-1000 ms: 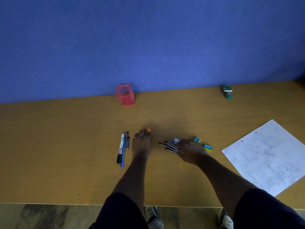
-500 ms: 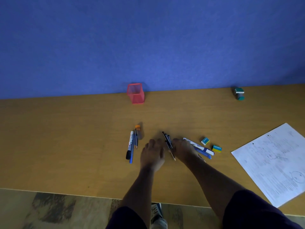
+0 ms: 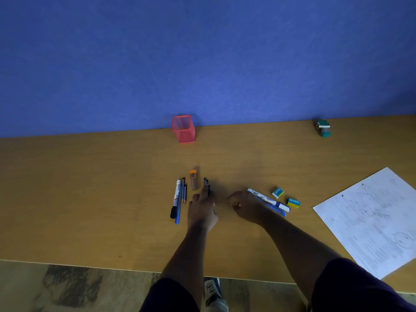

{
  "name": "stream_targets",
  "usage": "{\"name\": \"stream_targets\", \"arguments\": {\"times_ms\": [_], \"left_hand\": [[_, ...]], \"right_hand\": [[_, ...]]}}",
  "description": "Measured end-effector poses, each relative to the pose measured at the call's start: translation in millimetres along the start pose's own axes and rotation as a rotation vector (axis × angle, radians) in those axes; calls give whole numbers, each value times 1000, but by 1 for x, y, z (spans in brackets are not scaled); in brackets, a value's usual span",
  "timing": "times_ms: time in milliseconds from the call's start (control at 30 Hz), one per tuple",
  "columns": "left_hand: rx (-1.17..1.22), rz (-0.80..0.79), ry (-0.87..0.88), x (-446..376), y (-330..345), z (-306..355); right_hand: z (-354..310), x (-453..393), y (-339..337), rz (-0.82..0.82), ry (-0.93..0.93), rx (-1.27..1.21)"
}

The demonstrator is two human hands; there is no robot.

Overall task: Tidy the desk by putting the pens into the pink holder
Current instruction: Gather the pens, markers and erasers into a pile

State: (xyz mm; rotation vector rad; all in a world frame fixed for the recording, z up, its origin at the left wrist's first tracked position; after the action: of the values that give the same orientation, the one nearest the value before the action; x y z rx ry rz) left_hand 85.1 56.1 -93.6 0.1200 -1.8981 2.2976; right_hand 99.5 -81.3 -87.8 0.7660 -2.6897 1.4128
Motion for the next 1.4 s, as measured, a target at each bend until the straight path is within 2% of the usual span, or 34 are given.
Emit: {"name": "stream_targets", "arguments": {"times_ms": [167, 333, 433, 533, 733, 867, 967, 1100, 1200, 1400], "left_hand": [[-77, 51, -59, -4, -14, -31], [-134, 114, -102, -6, -22, -55], [-88, 152, -145, -5, -25, -54], [-47, 232, -63, -2, -30, -29], [-5, 111, 223, 10, -9, 49], [15, 57, 358, 22, 6, 95], [49, 33, 328, 24, 11, 106], [7, 9, 345, 23, 16, 107], [-17, -31, 326, 21, 21, 103], [-1, -25, 252, 20, 13, 86]], "right_hand": [[19, 16, -31, 119, 67, 94], [41, 28, -43, 84, 125, 307], [58, 36, -50, 108, 183, 351], [70, 40, -49, 70, 233, 396], [70, 41, -38, 28, 245, 352], [53, 37, -27, -8, 115, 162], [46, 39, -28, 7, 46, 177], [61, 48, -47, 191, 137, 262], [78, 53, -50, 178, 236, 287], [76, 49, -46, 156, 250, 341]]}}
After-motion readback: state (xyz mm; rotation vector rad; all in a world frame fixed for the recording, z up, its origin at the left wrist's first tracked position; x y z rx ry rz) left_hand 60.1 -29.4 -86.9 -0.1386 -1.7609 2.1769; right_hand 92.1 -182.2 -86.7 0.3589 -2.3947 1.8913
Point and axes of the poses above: each hand's wrist, its own x-axis away from the middle knuckle, its own y-axis out of the palm, z = x × y, the point moved 10 cm from there along -x, towards the middle knuckle, and after that the axes turned 1 degree about z, right-handed, at the moved point
